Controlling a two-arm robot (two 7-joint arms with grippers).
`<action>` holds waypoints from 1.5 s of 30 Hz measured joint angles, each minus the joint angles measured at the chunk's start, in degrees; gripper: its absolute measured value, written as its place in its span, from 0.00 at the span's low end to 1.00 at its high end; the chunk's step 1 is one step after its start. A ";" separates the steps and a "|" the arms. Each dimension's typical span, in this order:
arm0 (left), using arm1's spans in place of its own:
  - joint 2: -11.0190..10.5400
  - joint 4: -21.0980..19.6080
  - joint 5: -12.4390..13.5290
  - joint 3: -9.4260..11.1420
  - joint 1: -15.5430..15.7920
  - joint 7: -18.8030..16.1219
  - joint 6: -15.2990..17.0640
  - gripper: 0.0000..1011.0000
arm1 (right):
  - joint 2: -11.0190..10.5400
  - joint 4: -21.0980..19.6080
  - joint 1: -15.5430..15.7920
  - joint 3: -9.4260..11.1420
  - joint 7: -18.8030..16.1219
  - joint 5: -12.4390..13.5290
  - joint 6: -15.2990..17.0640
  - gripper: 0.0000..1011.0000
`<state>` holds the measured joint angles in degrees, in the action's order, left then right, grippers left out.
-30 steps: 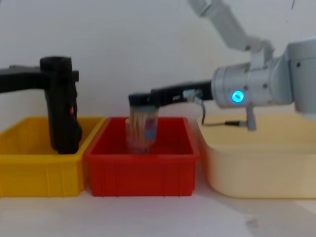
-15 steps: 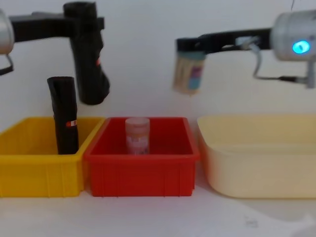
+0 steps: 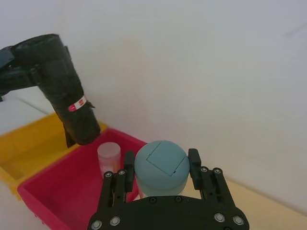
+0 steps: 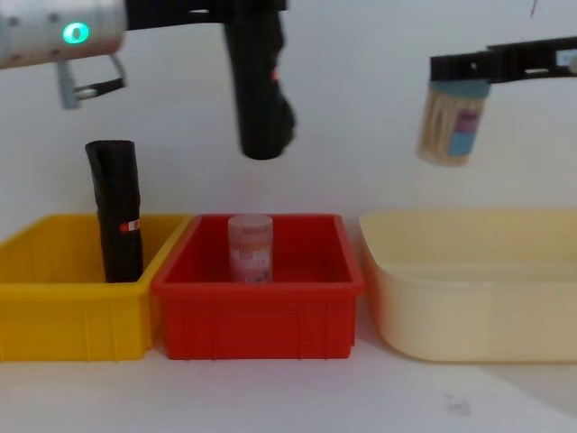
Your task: Pick up the garbage bag with the one hand and transfer it to the other hand.
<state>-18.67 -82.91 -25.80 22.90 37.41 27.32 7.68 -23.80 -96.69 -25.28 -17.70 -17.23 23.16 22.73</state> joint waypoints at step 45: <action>16.95 24.79 -0.71 8.74 15.50 1.95 -3.07 0.52 | -1.28 11.44 -2.94 0.33 1.64 -1.96 -1.52 0.99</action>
<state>-1.71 -58.12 -26.51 31.64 52.91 29.28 4.61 -25.08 -85.25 -28.23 -17.37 -15.58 21.19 21.21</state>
